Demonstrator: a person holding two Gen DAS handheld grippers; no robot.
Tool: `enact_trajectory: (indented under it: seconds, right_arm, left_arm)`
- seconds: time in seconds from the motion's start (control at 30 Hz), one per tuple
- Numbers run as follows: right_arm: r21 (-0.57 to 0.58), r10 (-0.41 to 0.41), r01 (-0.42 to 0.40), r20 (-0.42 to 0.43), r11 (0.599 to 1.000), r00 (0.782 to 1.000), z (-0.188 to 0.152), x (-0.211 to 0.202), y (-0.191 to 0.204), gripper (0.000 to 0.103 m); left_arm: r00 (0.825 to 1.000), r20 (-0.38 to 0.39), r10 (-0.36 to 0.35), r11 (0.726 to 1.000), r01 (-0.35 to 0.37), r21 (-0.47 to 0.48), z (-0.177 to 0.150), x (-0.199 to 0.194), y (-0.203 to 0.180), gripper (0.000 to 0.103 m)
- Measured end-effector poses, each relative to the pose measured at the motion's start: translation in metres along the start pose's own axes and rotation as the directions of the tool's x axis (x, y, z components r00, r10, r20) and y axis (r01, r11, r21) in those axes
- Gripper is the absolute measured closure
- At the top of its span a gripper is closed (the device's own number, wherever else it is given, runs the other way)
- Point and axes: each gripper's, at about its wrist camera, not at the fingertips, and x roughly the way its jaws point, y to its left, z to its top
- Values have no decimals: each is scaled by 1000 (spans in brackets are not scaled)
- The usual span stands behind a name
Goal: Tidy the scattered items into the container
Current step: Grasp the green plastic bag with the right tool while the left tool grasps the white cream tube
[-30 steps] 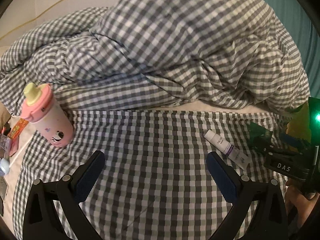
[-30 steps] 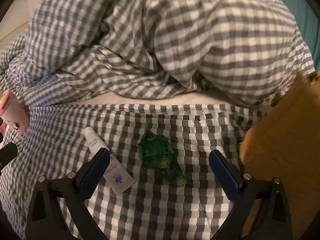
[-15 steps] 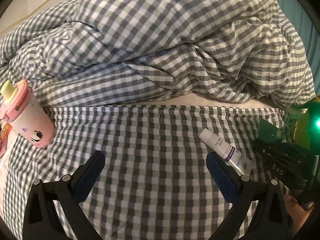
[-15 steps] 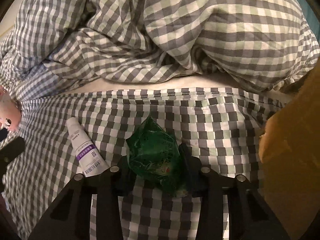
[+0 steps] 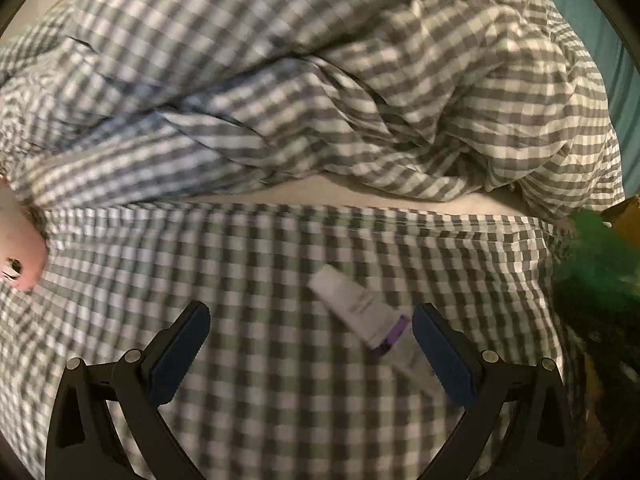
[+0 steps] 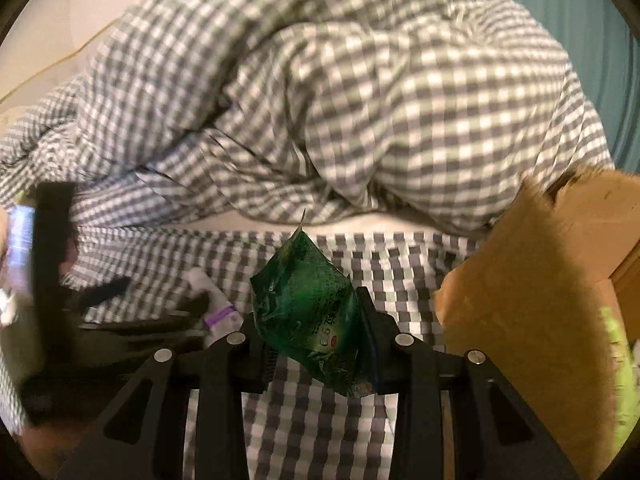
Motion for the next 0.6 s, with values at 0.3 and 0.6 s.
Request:
enact_trajectory:
  seconds: [0.3, 0.6]
  right_arm:
    - [-2, 35, -35, 44, 999, 998, 8, -34, 1, 70]
    - [21, 42, -43, 58, 999, 997, 3, -53, -12, 69]
  left_arm:
    - [999, -46, -9, 1000, 9, -6, -2, 33, -26, 0]
    - [1000, -16, -10, 1000, 10, 9, -5, 43, -45, 21]
